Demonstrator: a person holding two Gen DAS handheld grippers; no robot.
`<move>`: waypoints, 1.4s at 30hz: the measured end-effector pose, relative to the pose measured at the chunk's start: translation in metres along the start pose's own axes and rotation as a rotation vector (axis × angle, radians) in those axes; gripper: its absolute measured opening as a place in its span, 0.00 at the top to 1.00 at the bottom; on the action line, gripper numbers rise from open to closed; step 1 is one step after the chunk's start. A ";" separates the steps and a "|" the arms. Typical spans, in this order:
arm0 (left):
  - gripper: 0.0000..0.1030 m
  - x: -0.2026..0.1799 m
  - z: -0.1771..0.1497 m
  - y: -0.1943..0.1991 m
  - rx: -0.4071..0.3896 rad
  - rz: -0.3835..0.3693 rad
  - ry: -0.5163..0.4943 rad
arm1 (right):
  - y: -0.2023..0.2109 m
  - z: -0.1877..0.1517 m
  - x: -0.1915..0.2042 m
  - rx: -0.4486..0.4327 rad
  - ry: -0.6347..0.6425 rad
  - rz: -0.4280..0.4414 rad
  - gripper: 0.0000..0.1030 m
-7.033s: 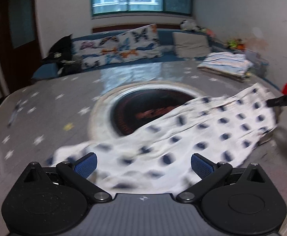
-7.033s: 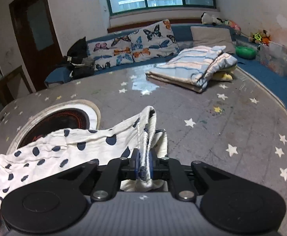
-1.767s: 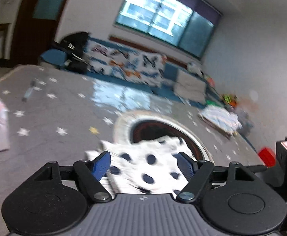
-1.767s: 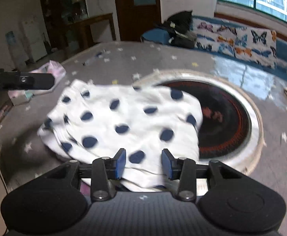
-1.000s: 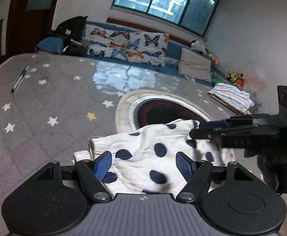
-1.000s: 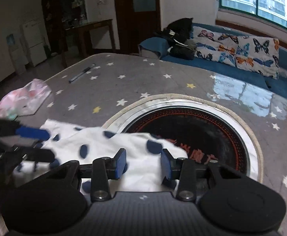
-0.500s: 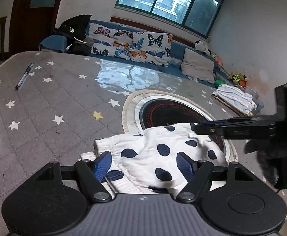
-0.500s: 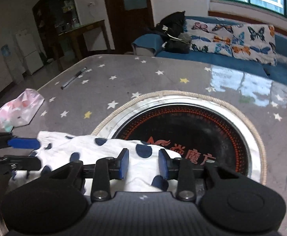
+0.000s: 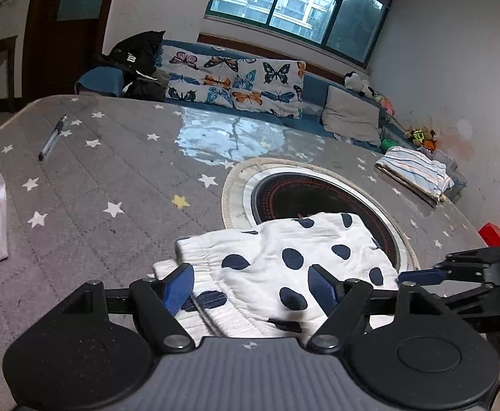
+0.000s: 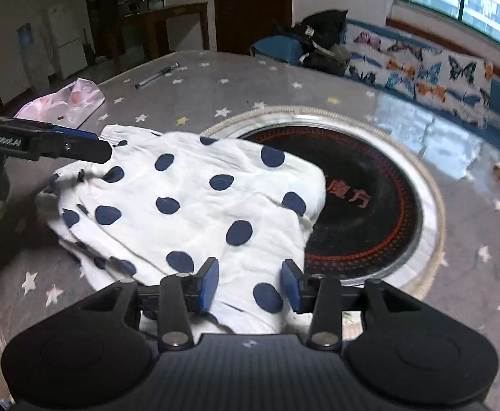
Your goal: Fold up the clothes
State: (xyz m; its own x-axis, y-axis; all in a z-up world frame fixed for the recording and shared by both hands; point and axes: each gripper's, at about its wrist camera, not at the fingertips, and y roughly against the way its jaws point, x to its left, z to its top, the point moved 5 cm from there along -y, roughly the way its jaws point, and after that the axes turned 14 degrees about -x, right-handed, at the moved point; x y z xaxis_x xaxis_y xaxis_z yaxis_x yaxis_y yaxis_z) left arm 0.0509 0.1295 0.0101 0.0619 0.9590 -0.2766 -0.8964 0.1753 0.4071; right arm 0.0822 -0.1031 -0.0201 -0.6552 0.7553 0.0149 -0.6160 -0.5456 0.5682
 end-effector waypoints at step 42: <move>0.00 0.022 -0.027 0.022 -0.003 0.030 0.112 | -0.006 -0.002 0.039 -0.130 -0.016 0.019 0.00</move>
State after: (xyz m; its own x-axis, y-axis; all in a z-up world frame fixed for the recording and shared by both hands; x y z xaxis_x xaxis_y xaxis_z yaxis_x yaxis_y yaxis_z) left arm 0.0202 0.1484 -0.0103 -0.0145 0.9329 -0.3597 -0.8983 0.1459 0.4146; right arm 0.0595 -0.0710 -0.0248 -0.6608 0.7496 0.0382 -0.6557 -0.6013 0.4566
